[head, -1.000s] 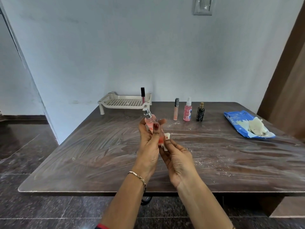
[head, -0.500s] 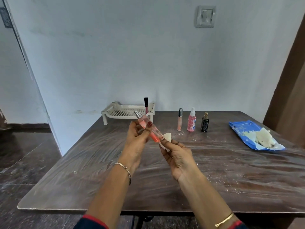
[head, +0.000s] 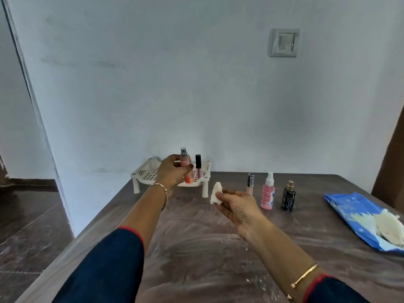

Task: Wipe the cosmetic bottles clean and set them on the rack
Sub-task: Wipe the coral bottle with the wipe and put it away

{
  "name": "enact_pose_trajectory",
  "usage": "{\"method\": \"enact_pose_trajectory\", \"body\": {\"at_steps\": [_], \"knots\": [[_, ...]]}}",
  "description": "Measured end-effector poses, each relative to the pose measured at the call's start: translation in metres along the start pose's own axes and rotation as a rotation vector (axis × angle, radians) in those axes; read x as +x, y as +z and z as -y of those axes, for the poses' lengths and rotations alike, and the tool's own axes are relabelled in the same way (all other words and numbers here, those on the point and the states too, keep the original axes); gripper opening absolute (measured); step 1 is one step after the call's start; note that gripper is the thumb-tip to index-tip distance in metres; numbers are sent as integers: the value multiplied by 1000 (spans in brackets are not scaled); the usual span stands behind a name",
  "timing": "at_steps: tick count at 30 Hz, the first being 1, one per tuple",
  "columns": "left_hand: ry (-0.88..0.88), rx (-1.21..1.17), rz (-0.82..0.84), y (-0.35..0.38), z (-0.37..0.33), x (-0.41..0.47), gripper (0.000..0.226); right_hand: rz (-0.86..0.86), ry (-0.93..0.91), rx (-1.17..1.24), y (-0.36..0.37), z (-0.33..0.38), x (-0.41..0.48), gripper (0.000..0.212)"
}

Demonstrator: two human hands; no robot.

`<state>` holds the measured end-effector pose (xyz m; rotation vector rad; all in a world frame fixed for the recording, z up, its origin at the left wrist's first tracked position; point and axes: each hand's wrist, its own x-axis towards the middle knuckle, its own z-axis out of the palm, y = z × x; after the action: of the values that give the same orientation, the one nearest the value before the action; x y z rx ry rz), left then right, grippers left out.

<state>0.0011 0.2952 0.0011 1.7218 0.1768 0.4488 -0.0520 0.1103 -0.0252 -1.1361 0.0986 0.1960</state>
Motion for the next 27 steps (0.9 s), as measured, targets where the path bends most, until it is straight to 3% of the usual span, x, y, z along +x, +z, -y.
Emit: {"method": "enact_pose_trajectory", "body": {"at_steps": [5, 8, 13, 27], "knots": [[18, 210, -59, 11, 25, 49, 28, 2, -23, -109, 3, 1, 43, 16], [36, 349, -118, 17, 35, 65, 36, 19, -22, -125, 1, -1, 63, 16], [49, 445, -58, 26, 48, 82, 39, 30, -18, -143, -5, -7, 86, 15], [35, 450, 92, 25, 48, 81, 26, 32, 2, -117, -9, -15, 96, 14]]}}
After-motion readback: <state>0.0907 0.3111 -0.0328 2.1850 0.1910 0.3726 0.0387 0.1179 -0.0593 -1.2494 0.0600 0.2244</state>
